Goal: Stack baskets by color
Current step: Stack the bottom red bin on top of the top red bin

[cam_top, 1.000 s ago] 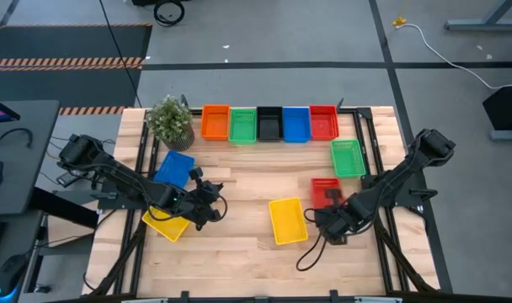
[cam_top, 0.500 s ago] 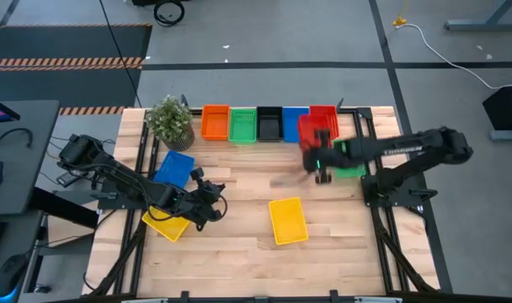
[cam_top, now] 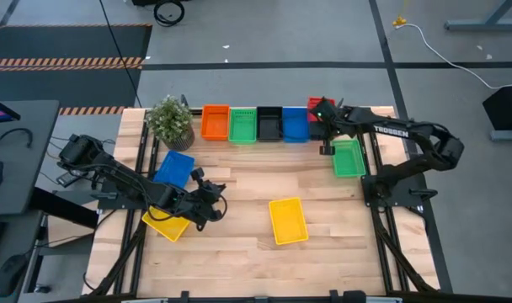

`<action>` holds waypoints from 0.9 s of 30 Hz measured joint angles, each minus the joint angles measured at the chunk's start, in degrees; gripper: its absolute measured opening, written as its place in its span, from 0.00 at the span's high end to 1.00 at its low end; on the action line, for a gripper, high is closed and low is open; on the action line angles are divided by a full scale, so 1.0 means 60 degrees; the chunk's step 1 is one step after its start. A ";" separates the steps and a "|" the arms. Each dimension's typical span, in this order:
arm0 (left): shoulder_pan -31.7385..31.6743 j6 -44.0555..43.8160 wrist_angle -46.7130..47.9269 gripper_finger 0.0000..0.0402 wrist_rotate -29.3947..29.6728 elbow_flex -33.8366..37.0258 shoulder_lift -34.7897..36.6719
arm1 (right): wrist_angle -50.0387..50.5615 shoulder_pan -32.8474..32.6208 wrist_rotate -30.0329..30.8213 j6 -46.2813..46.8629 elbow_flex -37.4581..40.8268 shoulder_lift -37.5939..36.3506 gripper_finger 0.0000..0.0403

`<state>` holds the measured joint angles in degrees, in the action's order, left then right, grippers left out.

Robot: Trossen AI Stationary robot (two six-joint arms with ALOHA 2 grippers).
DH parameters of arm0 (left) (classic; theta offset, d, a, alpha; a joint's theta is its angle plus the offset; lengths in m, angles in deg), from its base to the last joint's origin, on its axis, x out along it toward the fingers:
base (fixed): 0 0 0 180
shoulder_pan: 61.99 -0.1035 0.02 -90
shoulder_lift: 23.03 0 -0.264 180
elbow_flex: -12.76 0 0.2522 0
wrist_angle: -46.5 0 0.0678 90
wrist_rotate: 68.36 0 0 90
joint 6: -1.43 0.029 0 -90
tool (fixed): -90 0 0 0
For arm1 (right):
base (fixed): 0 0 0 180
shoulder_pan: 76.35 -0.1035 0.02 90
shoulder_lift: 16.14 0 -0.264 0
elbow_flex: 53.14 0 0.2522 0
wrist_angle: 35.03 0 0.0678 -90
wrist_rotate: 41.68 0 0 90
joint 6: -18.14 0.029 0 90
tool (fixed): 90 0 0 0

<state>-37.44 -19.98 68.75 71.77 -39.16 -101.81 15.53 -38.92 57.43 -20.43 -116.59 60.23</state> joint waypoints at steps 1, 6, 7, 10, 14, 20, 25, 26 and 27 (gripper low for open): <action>0.0000 0.0003 -0.0062 0.96 -0.0003 0.0000 0.0000 | 0.0012 0.0053 -0.0001 0.0000 0.0000 0.0108 0.97; 0.0000 0.0007 -0.0229 0.98 0.0000 0.0000 0.0000 | -0.0043 0.0168 0.0278 -0.0001 0.0000 0.0623 0.96; -0.0004 0.0007 -0.0229 0.98 0.0000 0.0000 0.0000 | -0.0054 0.0168 0.0395 -0.0002 0.0000 0.0692 0.95; 0.0000 0.0010 -0.0232 0.97 0.0000 0.0000 0.0000 | -0.0061 0.0165 0.0843 -0.0004 0.0000 0.0810 0.92; -0.0001 0.0011 -0.0236 0.95 0.0000 0.0000 0.0000 | 0.0041 0.0165 0.1408 -0.0018 -0.0004 0.0782 0.87; 0.0000 0.0025 -0.0240 0.98 0.0000 0.0000 0.0000 | 0.0369 0.0095 0.1513 0.0125 -0.0004 0.0240 0.76; 0.0000 0.0000 -0.0244 0.97 0.0000 0.0000 0.0000 | 0.0474 -0.0033 0.1094 0.0219 -0.0004 -0.0308 0.73; 0.0000 0.0000 -0.0244 0.97 0.0000 0.0000 0.0000 | 0.0476 -0.0032 0.0730 0.0261 -0.0004 -0.0399 0.73; 0.0000 -0.0004 -0.0244 0.96 0.0000 0.0000 0.0000 | 0.0468 -0.0010 0.0329 0.0361 -0.0004 -0.0479 0.73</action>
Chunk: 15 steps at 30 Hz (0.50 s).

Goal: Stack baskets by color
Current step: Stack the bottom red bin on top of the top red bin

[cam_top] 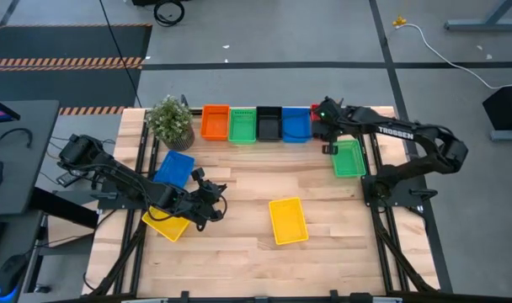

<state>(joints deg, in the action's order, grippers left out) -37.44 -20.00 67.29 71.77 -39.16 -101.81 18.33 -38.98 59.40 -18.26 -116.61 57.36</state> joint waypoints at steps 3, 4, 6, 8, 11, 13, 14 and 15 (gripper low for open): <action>0.0000 0.0002 0.0000 0.95 0.0000 0.0000 0.0000 | -0.0184 0.0301 -0.0384 0.0701 -0.0003 -0.0017 0.79; -0.0002 0.0002 0.0000 0.96 0.0000 0.0000 0.0000 | -0.0225 0.0459 -0.0361 0.1000 -0.0006 0.0041 0.81; -0.0001 0.0004 0.0000 0.97 0.0000 0.0000 0.0000 | -0.0274 0.0771 -0.0493 0.1632 -0.0007 0.0239 0.88; 0.0000 0.0004 0.0000 0.98 0.0000 0.0000 0.0000 | -0.0328 0.1002 -0.0904 0.2199 -0.0007 0.0516 0.96; -0.0001 0.0011 -0.0004 0.98 0.0000 0.0000 0.0000 | -0.0541 0.1129 -0.1106 0.2620 -0.0007 0.1037 0.97; 0.0000 0.0015 -0.0002 0.97 0.0002 0.0000 0.0000 | -0.0938 0.1117 -0.1053 0.2648 -0.0007 0.1383 0.96; -0.0002 0.0015 0.0000 0.97 0.0000 0.0000 0.0000 | -0.1151 0.1093 -0.1028 0.2646 -0.0007 0.1540 0.97; -0.0004 0.0015 0.0000 0.96 0.0001 0.0000 0.0000 | -0.1372 0.1061 -0.1030 0.2644 -0.0007 0.1688 0.97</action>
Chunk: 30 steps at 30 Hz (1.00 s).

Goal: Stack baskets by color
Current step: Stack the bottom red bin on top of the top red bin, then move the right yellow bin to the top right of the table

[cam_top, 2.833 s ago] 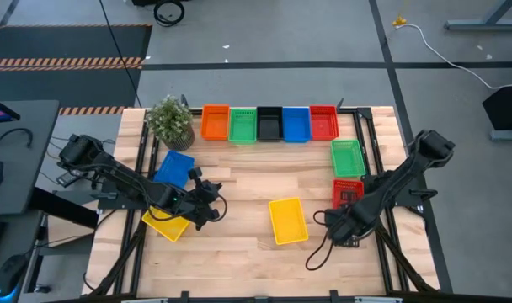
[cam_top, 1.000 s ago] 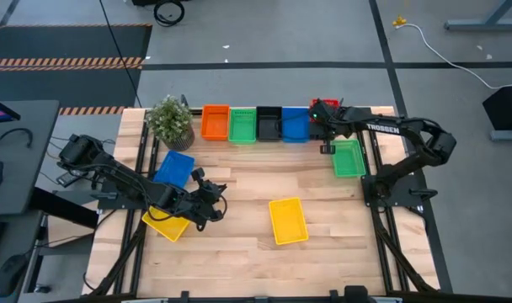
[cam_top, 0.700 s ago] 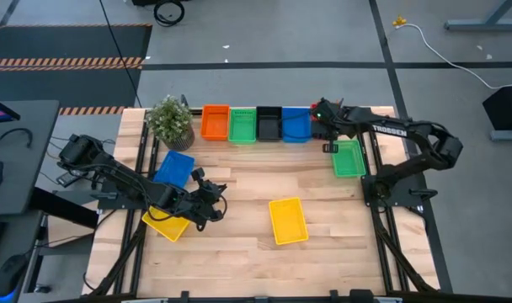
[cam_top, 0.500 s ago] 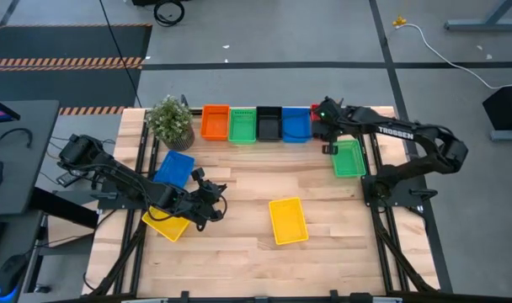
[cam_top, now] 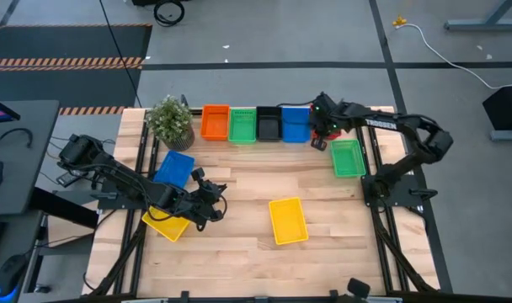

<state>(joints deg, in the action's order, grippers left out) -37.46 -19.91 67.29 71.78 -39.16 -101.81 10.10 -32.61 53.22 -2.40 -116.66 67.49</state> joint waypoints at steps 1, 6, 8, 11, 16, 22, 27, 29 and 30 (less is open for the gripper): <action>0.0004 0.0008 0.0000 0.95 0.0003 0.0000 0.0000 | -0.0175 -0.0018 -0.0002 -0.0004 0.0001 0.0123 0.98; 0.0002 0.0021 0.0000 0.95 0.0003 0.0000 0.0000 | -0.0725 -0.0013 -0.0008 -0.0010 0.0004 0.0051 0.98; 0.0000 0.0021 0.0000 0.97 0.0003 0.0000 0.0000 | -0.0788 -0.0014 0.0000 -0.0015 0.0004 -0.0243 0.98; -0.0004 -0.0011 0.0000 0.98 0.0018 0.0000 0.0000 | -0.0549 -0.0126 0.0230 0.0090 0.0004 -0.0845 0.99; -0.0055 -0.0085 -0.0004 0.98 0.0073 0.0000 0.0000 | 0.0540 -0.1127 0.0678 0.0816 0.0004 -0.1846 0.99; -0.0062 -0.0088 -0.0003 0.95 0.0129 0.0000 0.0000 | 0.1167 -0.3915 0.0671 0.2263 0.0004 -0.2485 0.99; -0.0062 -0.0150 -0.0002 0.95 0.0145 0.0000 0.0000 | 0.0938 -0.6296 0.0827 0.3332 0.0004 -0.2549 0.99; -0.0062 -0.0153 -0.0004 0.96 0.0145 0.0000 0.0000 | 0.0548 -0.7091 0.0842 0.3968 0.0004 -0.2541 0.99; -0.0062 -0.0154 -0.0001 0.97 0.0145 0.0000 0.0000 | 0.0291 -0.7463 0.0747 0.4282 0.0004 -0.2493 0.99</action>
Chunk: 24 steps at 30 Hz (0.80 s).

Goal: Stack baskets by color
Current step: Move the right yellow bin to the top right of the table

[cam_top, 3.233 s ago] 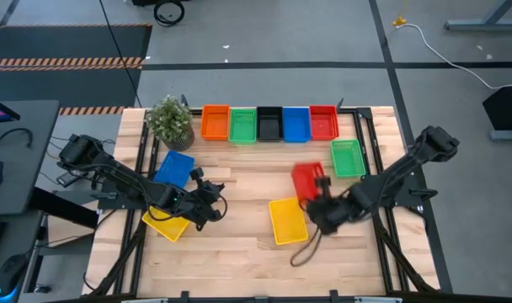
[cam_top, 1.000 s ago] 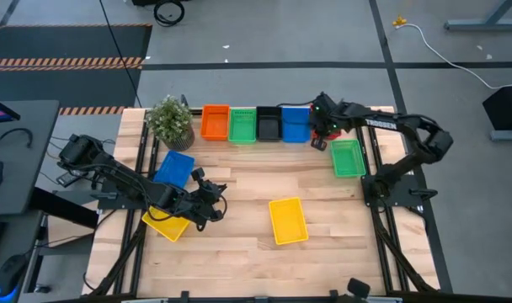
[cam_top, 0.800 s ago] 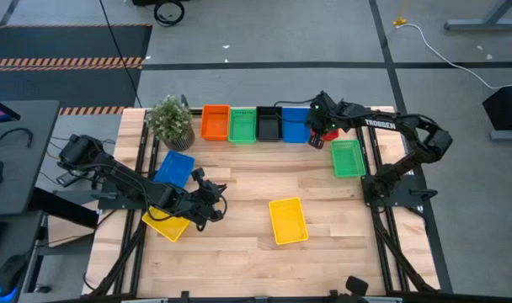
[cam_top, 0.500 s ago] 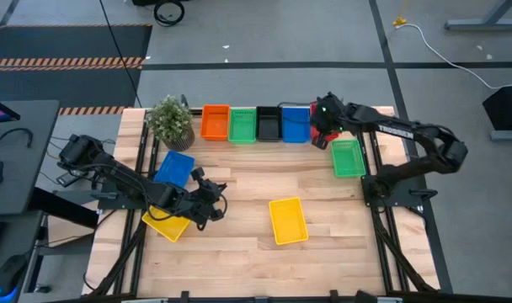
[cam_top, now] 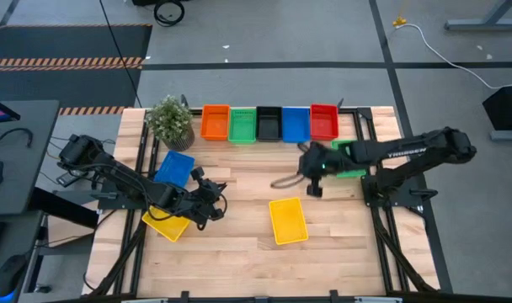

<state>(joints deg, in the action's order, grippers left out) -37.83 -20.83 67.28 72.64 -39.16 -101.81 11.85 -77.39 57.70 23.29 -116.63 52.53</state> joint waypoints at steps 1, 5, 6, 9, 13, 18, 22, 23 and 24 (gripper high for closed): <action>0.0000 0.0000 -0.0001 0.97 0.0000 0.0000 0.0000 | -0.0262 -0.0355 -0.0148 0.0250 0.0000 0.0068 0.99; 0.0000 -0.0001 0.0000 0.97 0.0000 0.0000 0.0000 | -0.1289 -0.1588 -0.0735 0.0801 0.0000 0.0596 0.94; 0.0000 -0.0004 -0.0003 0.97 0.0000 0.0000 0.0000 | -0.1495 -0.1854 -0.0781 0.0813 0.0000 0.0771 0.93; 0.0000 -0.0004 -0.0003 0.96 0.0000 0.0000 0.0000 | -0.2050 -0.2490 -0.0850 0.0812 0.0000 0.1281 0.88; 0.0000 -0.0004 0.0001 0.95 0.0000 0.0000 0.0000 | -0.3021 -0.3184 -0.1187 0.1198 0.0004 0.1787 0.78; 0.0000 0.0111 -0.0017 0.96 0.0014 0.0000 0.0000 | -0.4666 -0.4389 -0.1205 0.0697 -0.0004 0.2536 0.64; 0.0000 0.0073 -0.0046 0.97 0.0142 0.0000 0.0000 | -0.4647 -0.5080 -0.0449 0.0942 0.0000 0.2969 0.56; 0.0000 0.0075 -0.0050 0.97 0.0146 0.0000 0.0000 | -0.4657 -0.5205 -0.0272 0.1134 0.0000 0.3057 0.55; 0.0000 0.0076 -0.0057 0.97 0.0142 0.0000 0.0000 | -0.4645 -0.5324 -0.0106 0.1288 0.0000 0.3151 0.54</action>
<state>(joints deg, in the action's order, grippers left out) -37.83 -20.37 66.94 73.50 -39.16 -101.81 -16.02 -109.33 57.06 31.03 -116.63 71.44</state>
